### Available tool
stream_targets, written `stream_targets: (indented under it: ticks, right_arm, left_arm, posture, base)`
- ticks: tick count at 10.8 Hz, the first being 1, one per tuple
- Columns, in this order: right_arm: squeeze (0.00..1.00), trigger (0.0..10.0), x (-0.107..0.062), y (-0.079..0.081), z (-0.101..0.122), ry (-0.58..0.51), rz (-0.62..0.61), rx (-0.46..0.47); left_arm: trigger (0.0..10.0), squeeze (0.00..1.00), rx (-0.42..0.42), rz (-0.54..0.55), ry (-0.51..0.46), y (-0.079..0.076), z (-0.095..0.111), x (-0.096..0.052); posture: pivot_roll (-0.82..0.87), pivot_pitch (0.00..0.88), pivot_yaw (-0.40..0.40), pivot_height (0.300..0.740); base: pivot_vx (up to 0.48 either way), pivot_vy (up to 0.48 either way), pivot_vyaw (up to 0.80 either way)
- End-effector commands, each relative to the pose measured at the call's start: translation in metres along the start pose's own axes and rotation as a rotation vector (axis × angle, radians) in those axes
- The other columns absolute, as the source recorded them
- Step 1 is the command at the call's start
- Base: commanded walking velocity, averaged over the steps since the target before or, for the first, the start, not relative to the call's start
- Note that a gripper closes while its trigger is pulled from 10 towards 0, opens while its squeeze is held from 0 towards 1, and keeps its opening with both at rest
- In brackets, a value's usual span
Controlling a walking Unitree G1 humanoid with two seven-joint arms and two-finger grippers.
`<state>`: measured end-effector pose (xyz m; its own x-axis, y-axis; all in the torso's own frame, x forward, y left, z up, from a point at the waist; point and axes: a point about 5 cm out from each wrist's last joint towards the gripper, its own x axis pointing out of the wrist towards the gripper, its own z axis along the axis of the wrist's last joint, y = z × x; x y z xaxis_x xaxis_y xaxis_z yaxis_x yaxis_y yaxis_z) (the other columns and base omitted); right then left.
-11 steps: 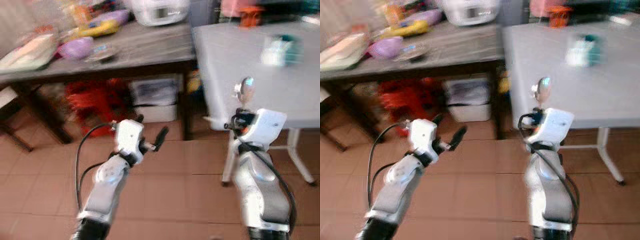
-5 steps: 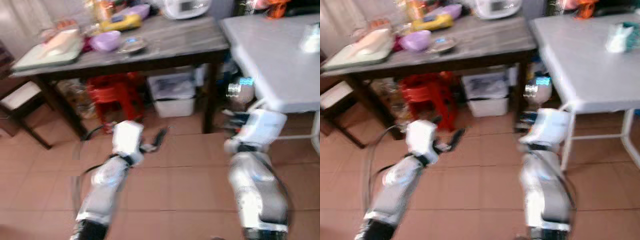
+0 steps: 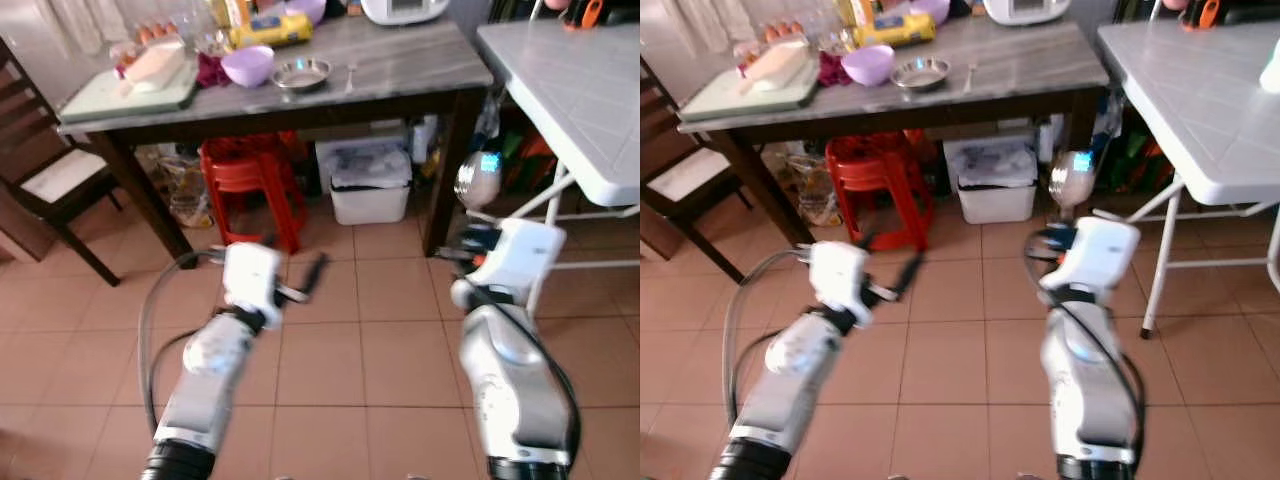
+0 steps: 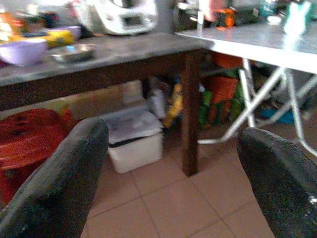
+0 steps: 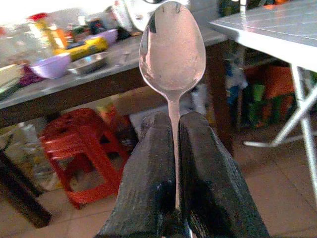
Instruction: Setting the table
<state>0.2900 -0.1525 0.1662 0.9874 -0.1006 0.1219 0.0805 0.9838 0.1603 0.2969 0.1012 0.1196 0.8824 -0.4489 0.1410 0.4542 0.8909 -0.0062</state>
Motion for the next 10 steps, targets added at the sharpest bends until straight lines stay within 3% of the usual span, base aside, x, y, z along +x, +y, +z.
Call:
stream_targets:
  ticks: [1, 10]
  right_arm:
    - [0.00, 10.0, 0.0005, 0.0004, 0.0046, -0.021, 0.002, -0.002]
    - [0.00, 10.0, 0.0003, 0.0007, 0.0042, -0.028, 0.004, -0.007]
  left_arm:
    - [10.0, 0.00, -0.007, -0.012, -0.011, -0.0009, 0.0024, 0.0008]
    - [10.0, 0.00, -0.027, -0.040, -0.004, -0.0062, 0.0019, 0.0023]
  posture:
    - [-0.10, 0.089, 0.146, 0.740]
    - [-0.11, 0.085, 0.152, 0.740]
  base:
    - [0.326, 0.000, 0.00]
    - [0.372, 0.000, 0.00]
